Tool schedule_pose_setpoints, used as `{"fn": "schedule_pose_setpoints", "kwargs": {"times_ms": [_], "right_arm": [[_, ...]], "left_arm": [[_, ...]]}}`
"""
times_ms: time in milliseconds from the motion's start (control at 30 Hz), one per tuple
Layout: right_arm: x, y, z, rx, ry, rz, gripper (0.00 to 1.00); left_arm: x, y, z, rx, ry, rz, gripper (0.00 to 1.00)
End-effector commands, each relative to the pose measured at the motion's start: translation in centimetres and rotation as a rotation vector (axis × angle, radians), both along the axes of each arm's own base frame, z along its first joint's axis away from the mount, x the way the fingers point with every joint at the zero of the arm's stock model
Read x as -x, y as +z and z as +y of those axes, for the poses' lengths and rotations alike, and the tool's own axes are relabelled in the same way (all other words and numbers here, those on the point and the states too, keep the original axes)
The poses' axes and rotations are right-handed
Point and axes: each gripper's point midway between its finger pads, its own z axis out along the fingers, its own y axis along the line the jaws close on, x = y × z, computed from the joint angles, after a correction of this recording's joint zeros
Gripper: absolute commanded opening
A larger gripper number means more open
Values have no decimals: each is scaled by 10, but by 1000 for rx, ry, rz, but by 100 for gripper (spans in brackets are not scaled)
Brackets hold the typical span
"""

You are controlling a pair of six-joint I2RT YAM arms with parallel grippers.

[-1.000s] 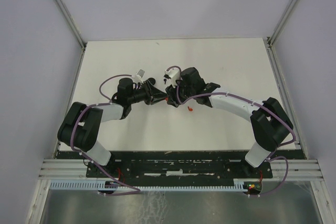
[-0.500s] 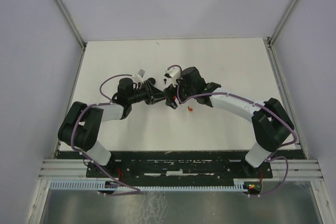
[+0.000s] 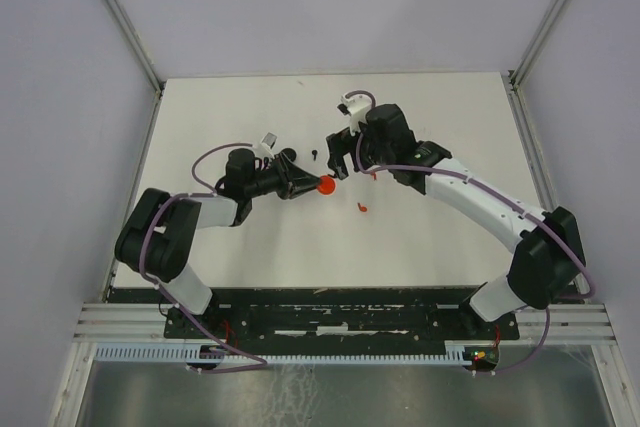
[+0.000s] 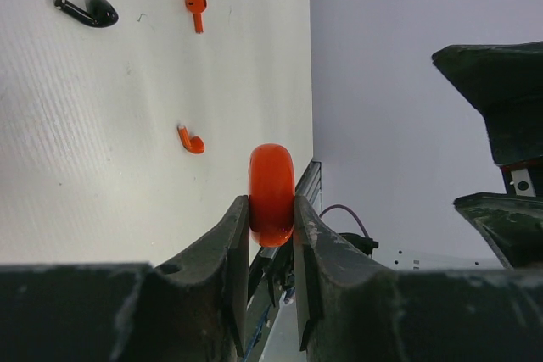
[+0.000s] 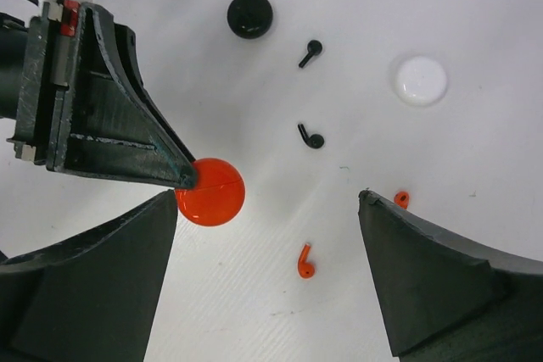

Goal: Insert the wireless bluetooth earbuds into the charging case
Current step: Pick up the charging case at the center of the board, then open the charging case.

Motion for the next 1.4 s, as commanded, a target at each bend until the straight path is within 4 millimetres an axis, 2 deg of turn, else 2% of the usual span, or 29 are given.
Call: {"fn": "schedule_pose_setpoints", "kwargs": {"times_ms": [0,700,1067,1367], "right_arm": [[-1,-13,-10,38,-66,44,96],[0,-81,-7,91,-85,166,100],[-8,-90,-3,94,-95,162,100],[-20,-85,2,72,-118,122,100]], "left_arm": [[-11,25,-7,50,-10,-64,3],[-14,52,-10,99,-12,-95,3],[-11,61,-10,118,-16,-97,3],[-11,65,-8,143,12,-82,3]]}}
